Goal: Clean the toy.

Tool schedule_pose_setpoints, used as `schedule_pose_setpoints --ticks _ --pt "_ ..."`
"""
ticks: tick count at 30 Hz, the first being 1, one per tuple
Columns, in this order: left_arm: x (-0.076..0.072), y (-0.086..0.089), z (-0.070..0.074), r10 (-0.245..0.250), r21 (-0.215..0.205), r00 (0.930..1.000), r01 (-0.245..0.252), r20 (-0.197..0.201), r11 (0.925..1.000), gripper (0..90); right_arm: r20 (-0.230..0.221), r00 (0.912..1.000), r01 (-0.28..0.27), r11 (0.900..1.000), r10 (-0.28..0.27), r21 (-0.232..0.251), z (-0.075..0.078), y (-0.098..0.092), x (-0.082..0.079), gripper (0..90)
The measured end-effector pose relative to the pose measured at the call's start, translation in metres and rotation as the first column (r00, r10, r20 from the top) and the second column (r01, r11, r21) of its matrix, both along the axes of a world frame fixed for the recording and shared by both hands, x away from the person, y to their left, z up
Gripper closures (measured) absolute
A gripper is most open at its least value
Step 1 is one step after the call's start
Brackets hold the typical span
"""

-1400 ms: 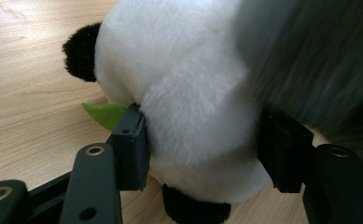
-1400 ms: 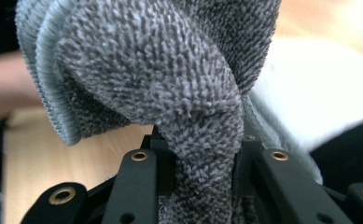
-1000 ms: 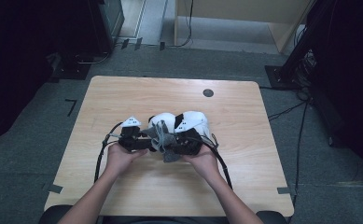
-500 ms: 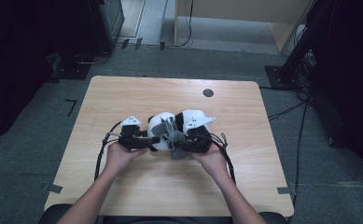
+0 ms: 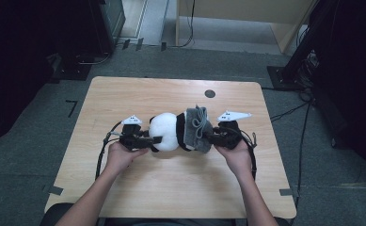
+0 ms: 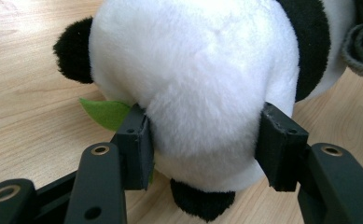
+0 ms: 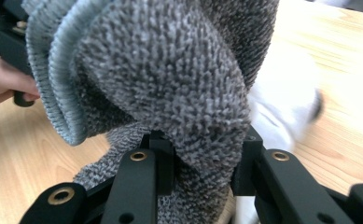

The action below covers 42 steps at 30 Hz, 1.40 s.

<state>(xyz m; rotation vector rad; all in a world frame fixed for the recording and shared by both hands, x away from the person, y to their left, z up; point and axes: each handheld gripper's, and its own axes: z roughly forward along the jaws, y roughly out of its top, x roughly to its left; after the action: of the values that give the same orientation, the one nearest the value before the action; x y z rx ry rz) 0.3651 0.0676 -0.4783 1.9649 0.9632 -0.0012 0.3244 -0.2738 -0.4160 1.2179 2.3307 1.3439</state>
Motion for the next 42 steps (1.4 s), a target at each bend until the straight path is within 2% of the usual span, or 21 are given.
schedule_pose_setpoints --ticks 10,15,17,24,29,34,38,42 --pt "0.001 0.0 0.0 -0.005 0.001 1.0 0.005 -0.003 1.0 44.6 -0.043 0.9941 0.101 0.995 -0.1 0.009 -0.011 -0.034 0.008 69.2" --pt "0.001 0.001 0.0 -0.008 0.006 1.0 0.008 0.0 0.9999 44.7 -0.065 0.986 0.148 0.986 -0.154 -0.078 -0.023 -0.041 0.013 69.8" --pt "0.001 0.001 0.0 -0.009 0.006 1.0 0.009 0.001 0.9999 44.7 -0.082 0.9833 0.157 0.985 -0.163 -0.071 -0.026 -0.046 0.014 70.0" --pt "0.002 0.001 -0.002 -0.011 0.002 0.9999 0.011 0.005 0.9999 44.7 -0.008 0.9842 0.176 0.984 -0.177 -0.04 -0.004 -0.05 0.006 70.2" --pt "0.002 0.0 -0.002 -0.008 0.001 0.9999 0.008 0.009 1.0 44.6 0.038 0.9887 0.145 0.989 -0.145 0.011 0.018 -0.045 -0.004 70.3" --pt "0.002 -0.001 -0.003 -0.002 -0.003 0.9999 0.002 0.012 1.0 44.6 0.093 0.9936 0.061 0.998 -0.063 0.018 0.039 -0.022 -0.015 70.4" --pt "0.001 -0.002 -0.002 0.0 -0.003 0.9999 0.0 0.012 1.0 44.6 0.11 0.9939 -0.015 1.0 0.013 0.021 0.046 0.002 -0.021 70.4" --pt "0.001 -0.003 -0.002 0.002 -0.006 0.9999 -0.002 0.012 1.0 44.6 0.103 0.9907 -0.093 0.995 0.09 0.032 0.046 0.028 -0.025 70.4"
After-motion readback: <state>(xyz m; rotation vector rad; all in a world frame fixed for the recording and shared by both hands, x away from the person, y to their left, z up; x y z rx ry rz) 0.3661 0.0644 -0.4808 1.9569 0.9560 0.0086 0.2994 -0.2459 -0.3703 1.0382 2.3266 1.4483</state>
